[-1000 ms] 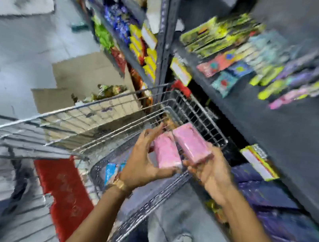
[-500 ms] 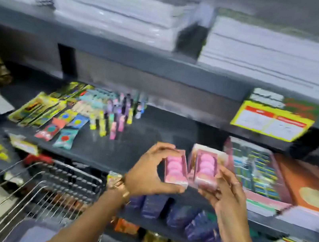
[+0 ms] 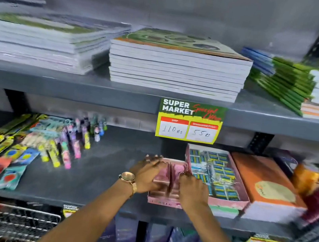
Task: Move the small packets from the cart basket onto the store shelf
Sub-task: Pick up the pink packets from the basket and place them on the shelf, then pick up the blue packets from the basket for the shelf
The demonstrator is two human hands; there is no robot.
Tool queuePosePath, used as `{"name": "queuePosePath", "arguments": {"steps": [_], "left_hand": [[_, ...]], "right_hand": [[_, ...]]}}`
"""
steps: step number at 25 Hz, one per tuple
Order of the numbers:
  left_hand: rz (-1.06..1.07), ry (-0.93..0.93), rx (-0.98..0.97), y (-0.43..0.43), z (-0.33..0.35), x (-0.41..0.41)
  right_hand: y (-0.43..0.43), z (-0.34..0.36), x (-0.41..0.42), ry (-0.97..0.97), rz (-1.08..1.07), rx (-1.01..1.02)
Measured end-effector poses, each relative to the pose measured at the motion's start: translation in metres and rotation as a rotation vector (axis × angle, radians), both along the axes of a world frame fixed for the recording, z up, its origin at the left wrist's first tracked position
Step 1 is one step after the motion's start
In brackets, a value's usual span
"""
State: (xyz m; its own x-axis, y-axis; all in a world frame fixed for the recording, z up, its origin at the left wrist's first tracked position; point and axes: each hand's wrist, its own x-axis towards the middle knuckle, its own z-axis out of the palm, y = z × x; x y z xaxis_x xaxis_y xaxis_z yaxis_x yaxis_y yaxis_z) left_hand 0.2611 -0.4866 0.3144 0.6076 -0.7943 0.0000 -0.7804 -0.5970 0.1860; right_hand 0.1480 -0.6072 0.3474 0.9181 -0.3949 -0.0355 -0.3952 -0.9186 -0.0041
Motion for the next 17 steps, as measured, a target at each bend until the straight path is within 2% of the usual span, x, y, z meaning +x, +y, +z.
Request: {"name": "queuePosePath", "arguments": {"steps": [2, 5, 8, 11, 14, 17], "left_hand": [[0.013, -0.063, 0.067, -0.005, 0.002, -0.002], [0.028, -0.045, 0.092, 0.0, 0.006, -0.01], [0.093, -0.07, -0.051, 0.038, 0.007, -0.022], [0.261, -0.144, -0.26, 0.111, 0.002, -0.04], [0.579, -0.072, -0.45, 0.21, -0.023, -0.072], [1.064, 0.042, -0.599, 0.323, -0.091, -0.126]], "right_hand": [[0.0, 0.005, 0.002, 0.042, 0.022, -0.076], [0.01, 0.016, 0.0, 0.062, 0.008, -0.08], [0.04, 0.025, -0.001, -0.091, 0.052, -0.016], [0.107, 0.019, 0.001, -0.221, 0.33, 0.139], [0.205, -0.008, -0.002, -0.158, 0.691, 0.286], [0.304, -0.056, -0.004, 0.091, 0.963, 0.384]]}}
